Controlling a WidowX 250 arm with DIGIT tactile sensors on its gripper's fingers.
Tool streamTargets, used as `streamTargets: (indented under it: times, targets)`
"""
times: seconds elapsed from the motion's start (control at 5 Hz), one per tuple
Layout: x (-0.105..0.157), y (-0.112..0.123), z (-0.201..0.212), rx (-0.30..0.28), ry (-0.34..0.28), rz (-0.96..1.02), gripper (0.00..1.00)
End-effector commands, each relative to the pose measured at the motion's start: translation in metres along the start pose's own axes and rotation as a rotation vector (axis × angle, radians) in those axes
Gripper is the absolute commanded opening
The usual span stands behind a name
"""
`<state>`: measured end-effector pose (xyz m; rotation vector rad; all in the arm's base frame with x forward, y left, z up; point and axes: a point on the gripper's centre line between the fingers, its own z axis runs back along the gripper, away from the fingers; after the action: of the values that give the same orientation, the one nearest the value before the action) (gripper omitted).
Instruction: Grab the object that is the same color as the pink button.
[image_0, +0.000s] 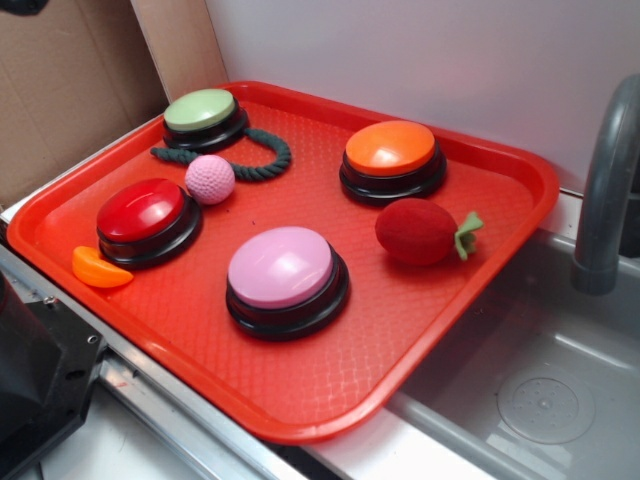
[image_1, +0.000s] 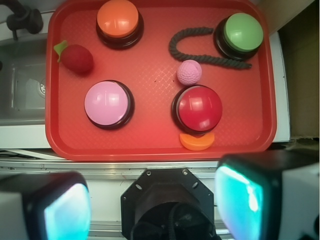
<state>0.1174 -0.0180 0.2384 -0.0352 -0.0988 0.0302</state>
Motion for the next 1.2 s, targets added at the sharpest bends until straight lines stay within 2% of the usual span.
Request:
streamTargets:
  times: [0.0,0.2,0.4,0.6,1.0]
  targets:
    - [0.0,0.0,0.0,0.0,0.0,0.0,1.0]
    - [0.007,0.006,-0.008,0.008,-0.033,0.005,1.0]
    - [0.026,0.013,-0.025,0.024,-0.083,0.052,1.0]
    - [0.045,0.027,-0.049,0.014,-0.078,0.085,1.0]
    - [0.072,0.061,-0.101,0.039,-0.069,0.148,1.0]
